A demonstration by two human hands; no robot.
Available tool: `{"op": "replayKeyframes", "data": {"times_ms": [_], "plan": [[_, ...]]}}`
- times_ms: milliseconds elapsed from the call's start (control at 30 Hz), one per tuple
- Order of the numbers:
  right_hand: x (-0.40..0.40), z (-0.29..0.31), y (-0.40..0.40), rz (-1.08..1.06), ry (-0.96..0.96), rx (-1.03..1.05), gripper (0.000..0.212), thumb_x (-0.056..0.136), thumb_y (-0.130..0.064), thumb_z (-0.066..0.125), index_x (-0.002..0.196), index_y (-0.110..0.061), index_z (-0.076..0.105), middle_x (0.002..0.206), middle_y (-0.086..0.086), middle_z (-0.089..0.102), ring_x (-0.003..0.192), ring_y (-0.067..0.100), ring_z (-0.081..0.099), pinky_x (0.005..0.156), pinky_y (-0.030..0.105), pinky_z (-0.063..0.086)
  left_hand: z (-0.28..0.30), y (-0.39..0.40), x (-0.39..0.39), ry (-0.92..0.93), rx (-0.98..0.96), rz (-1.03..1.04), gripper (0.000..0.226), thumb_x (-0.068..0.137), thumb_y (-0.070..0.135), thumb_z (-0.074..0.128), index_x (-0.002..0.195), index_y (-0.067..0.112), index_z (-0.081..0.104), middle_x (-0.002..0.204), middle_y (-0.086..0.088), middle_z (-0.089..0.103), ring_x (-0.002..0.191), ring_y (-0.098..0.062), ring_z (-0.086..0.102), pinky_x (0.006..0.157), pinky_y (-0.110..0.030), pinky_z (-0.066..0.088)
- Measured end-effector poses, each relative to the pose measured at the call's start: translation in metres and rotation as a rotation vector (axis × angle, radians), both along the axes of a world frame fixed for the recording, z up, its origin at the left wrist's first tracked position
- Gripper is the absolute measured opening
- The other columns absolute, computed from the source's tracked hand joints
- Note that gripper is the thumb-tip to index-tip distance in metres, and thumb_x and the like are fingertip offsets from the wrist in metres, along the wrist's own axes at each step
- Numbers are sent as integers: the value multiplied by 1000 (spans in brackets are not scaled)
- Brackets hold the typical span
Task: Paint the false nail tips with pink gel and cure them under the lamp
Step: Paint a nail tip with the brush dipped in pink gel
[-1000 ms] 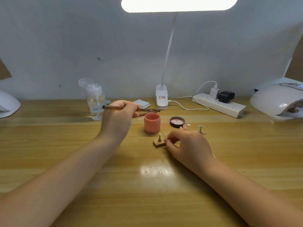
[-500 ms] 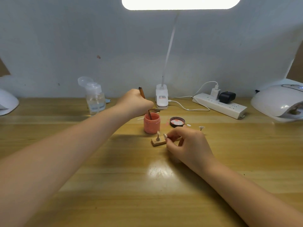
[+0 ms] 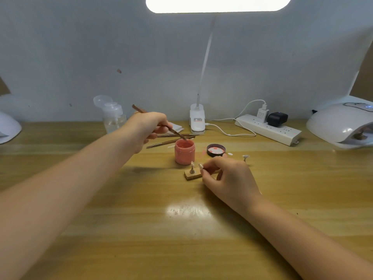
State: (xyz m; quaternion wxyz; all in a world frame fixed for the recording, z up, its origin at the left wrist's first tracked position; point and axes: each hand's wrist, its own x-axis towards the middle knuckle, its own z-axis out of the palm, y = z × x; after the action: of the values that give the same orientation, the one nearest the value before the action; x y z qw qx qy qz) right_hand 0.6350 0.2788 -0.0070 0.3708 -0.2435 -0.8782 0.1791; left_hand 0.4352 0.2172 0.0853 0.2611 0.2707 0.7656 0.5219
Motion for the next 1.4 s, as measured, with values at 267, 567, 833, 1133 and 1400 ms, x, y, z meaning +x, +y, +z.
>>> {"op": "replayKeyframes", "data": {"times_ms": [267,567,833,1133,1400], "plan": [[2,2,1,16,55,-32,7,84,-16,71,90,-15,75,80,-7,71,60,-4,51,68,25,50,-33,-40,10,-82,392,-83,29,90,23,57,72,23,79,70,2,71,57,-5,48,56,-21,36],[4,4,3,26,157,-43,11,83,-15,73,94,-14,76,78,-10,70,61,8,59,64,30,52,-65,-73,64,442,603,-273,14,87,14,61,99,16,68,83,7,74,82,-4,69,69,-10,47],[3,3,3,32,197,-2,8,82,-13,74,90,-15,75,74,-14,65,56,13,60,60,32,51,-73,-77,71,867,578,-288,25,85,26,56,101,14,70,88,6,70,85,-12,63,72,-26,51],[4,3,3,35,201,-15,7,84,-12,72,91,-13,75,74,-11,66,57,16,60,62,36,52,-75,-79,71,784,593,-309,21,83,27,54,93,17,70,82,5,69,81,-15,63,70,-30,51],[4,2,4,39,189,3,8,84,-13,73,92,-14,75,75,-6,70,58,14,61,61,35,52,-75,-78,69,785,564,-303,24,82,28,54,88,12,71,79,2,68,79,-14,62,69,-26,48]]}}
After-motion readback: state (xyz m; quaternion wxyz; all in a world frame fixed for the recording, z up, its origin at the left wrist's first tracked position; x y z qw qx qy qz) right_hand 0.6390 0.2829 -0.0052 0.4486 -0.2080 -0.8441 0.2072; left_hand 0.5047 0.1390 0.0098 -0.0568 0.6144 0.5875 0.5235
